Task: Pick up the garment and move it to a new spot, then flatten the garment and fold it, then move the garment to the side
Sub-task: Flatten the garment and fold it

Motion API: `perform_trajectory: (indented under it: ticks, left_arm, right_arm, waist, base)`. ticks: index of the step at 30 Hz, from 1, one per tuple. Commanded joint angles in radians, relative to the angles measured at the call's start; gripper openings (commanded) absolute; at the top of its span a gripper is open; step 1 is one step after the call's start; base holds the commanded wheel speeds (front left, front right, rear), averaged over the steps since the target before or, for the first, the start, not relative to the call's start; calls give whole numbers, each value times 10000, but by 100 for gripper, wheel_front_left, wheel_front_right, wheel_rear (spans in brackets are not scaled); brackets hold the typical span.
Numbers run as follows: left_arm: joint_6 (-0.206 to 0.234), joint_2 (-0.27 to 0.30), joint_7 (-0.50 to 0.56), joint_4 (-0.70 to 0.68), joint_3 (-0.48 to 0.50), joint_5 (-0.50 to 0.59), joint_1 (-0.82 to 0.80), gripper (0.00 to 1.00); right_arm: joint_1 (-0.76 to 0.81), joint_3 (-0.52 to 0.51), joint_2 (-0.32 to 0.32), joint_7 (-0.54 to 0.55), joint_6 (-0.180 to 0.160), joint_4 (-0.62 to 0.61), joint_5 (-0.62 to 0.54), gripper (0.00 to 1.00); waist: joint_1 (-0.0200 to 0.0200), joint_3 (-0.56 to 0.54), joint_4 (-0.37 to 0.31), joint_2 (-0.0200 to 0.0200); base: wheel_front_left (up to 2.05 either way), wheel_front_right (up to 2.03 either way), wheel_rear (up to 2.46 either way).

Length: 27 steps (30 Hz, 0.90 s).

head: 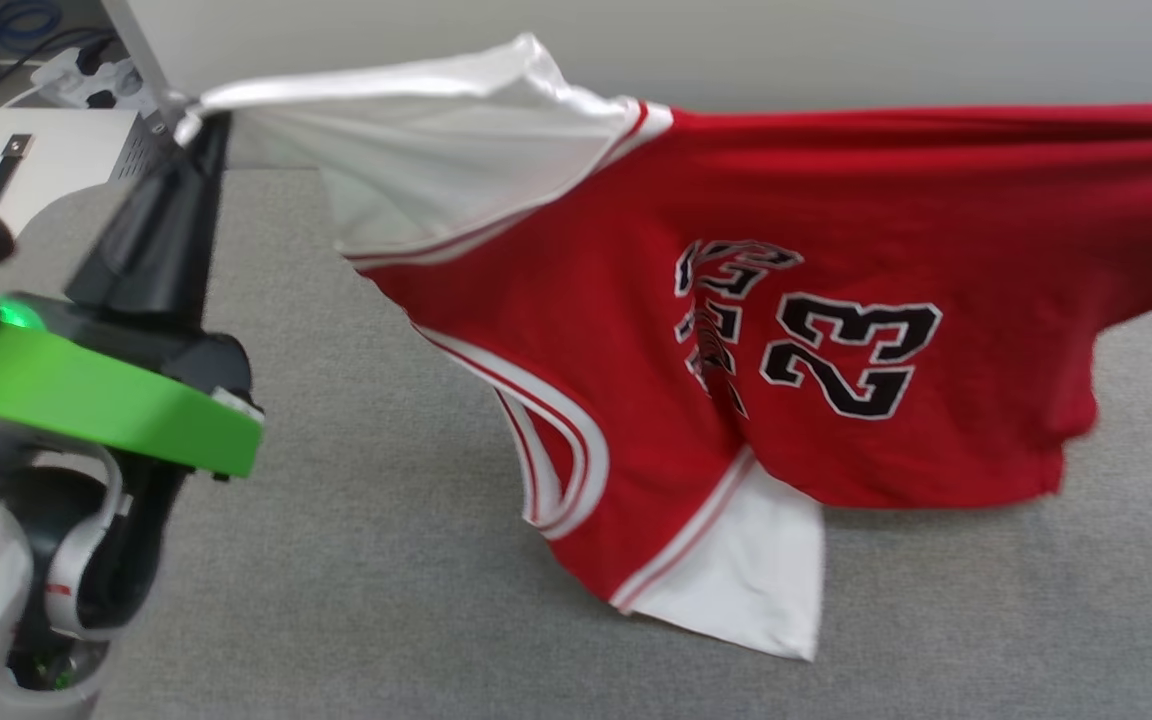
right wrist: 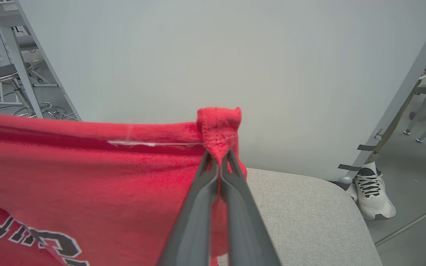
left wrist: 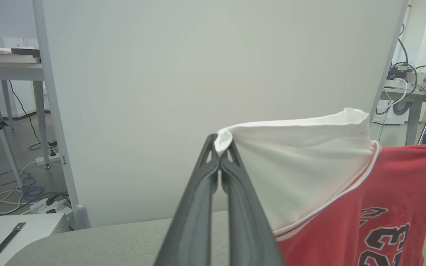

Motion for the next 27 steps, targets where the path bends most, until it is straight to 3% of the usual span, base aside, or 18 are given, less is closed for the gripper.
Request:
perform_trajectory:
  ticks: [1,16,22,27]
  left_arm:
    - [109,146,-131,-99,243,159,-377,0]
    - [69,516,-350,-479,1056,317,-2084,0]
    - [-311,1087,106,-232,1146,285,-3119,0]
    - [-970,1784,599,312,1055,285,-4269,0]
  right_arm:
    - [116,-126,82,-102,-15,-162,-103,0]
    - [-952,-821,438,-484,-15,-1030,-108,0]
    - [-1726,-870,347,-742,-15,-877,-198,0]
    - [-2560,-631,30,-1248,-15,-489,-768,0]
  waist:
    - [0,-182,-236,-1]
    - [0,157,-630,-1]
    - [0,864,-659,-1]
    - [0,1801,-707,-1]
  base:
    - [0,0,0]
    - [0,0,0]
    - [0,0,0]
    - [0,0,0]
